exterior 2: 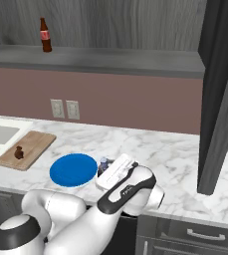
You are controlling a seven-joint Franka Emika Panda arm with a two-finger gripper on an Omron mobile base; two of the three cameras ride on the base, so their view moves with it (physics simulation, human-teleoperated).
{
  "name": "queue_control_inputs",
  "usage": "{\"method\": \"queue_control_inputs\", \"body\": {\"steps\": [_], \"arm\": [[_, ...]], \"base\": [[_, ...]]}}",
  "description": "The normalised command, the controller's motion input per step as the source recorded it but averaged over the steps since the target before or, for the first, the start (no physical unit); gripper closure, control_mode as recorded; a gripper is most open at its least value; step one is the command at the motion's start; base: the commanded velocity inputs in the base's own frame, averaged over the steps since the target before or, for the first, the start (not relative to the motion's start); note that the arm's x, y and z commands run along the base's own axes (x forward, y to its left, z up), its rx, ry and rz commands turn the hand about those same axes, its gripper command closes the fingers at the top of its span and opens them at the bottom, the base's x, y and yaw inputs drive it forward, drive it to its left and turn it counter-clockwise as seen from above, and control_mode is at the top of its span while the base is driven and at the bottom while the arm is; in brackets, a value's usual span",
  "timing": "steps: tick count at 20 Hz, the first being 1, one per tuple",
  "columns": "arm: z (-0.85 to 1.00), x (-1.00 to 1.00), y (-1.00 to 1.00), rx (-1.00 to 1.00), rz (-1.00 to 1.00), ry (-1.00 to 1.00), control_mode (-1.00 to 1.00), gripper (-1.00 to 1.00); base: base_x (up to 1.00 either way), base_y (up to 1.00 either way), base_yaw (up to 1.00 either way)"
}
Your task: Pick the chicken drumstick from the plate and place it on the cutting board. Then pick the condiment bottle from the cabinet and place it next to the cutting board.
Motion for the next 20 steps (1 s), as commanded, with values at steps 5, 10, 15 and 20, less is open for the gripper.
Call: {"method": "queue_control_inputs", "body": {"steps": [5, 10, 15, 20], "arm": [[-0.4, 0.0, 0.0, 0.0, 0.0, -0.02, -1.0, 1.0], [-0.34, 0.02, -0.02, 0.0, 0.0, -0.01, -1.0, 1.0], [-0.13, 0.0, -0.09, 0.0, -0.03, 0.0, -1.0, 1.0], [-0.05, 0.04, -0.13, 0.0, -0.06, 0.0, -1.0, 1.0]], "base": [[0.0, 0.0, 0.0], [0.0, 0.0, 0.0], [0.0, 0.0, 0.0], [0.0, 0.0, 0.0]]}}
